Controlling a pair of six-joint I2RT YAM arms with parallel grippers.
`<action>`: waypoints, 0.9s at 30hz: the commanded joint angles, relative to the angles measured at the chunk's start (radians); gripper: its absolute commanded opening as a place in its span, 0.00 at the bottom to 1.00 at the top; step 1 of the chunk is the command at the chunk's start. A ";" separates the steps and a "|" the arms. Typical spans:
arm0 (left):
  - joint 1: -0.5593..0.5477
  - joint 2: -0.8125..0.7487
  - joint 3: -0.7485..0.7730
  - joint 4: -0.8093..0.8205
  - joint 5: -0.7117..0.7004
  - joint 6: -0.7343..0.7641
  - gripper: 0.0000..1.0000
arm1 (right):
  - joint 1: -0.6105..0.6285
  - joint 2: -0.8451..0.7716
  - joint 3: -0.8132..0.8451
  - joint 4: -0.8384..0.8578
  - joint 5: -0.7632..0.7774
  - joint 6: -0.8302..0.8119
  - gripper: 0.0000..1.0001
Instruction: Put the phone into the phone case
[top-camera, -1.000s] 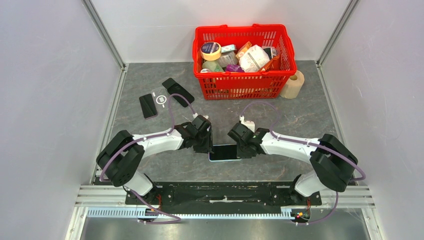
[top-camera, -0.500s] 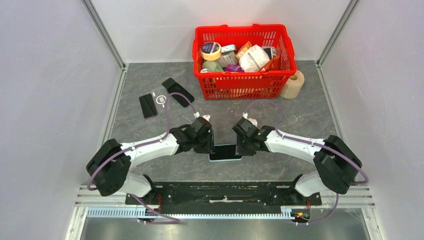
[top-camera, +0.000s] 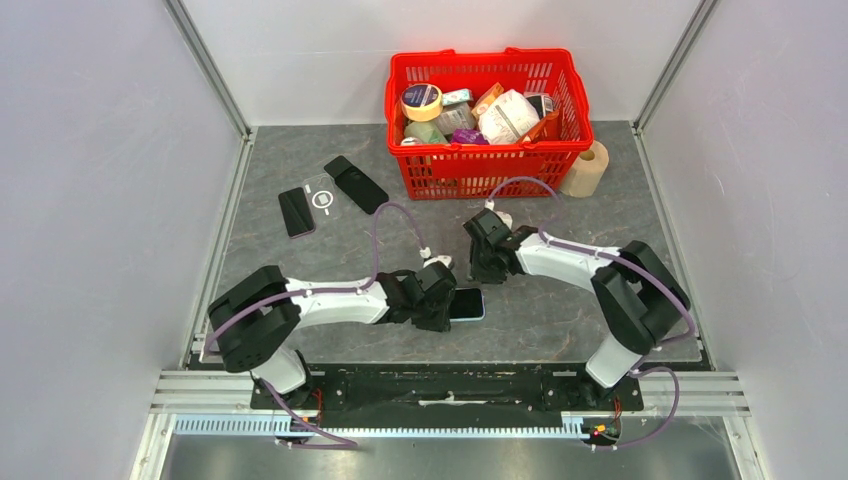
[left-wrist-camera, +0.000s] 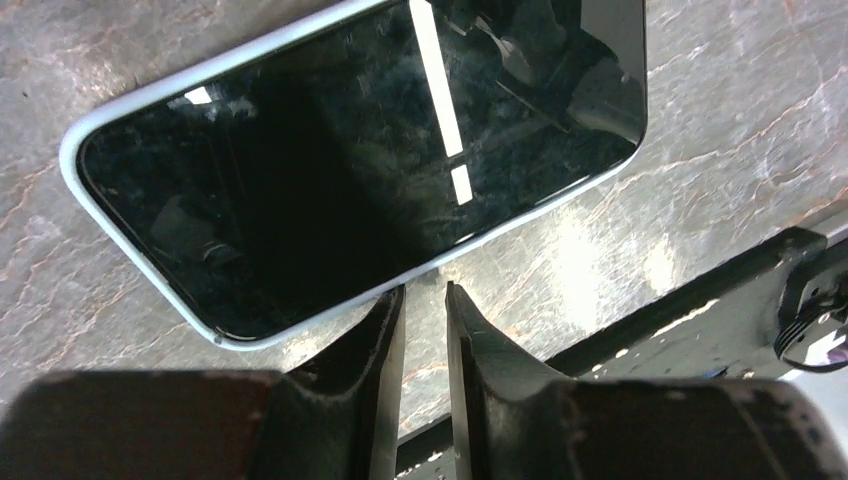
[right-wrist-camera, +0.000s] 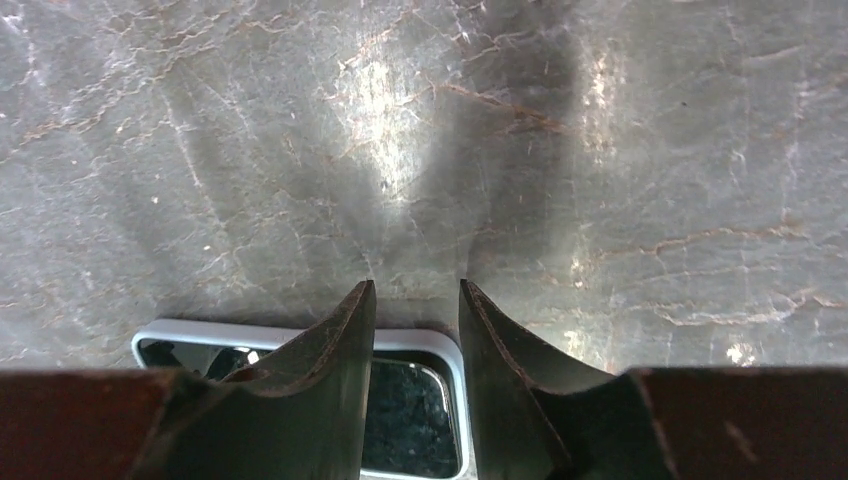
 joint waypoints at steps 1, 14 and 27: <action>-0.004 0.033 0.028 0.045 -0.074 -0.048 0.27 | 0.002 0.056 0.052 0.011 0.019 -0.039 0.43; 0.105 -0.077 -0.022 -0.098 -0.260 -0.016 0.26 | 0.130 -0.068 -0.119 0.004 0.005 0.023 0.39; 0.210 -0.133 -0.047 -0.085 -0.183 0.029 0.30 | 0.207 -0.282 -0.215 -0.020 0.040 0.097 0.43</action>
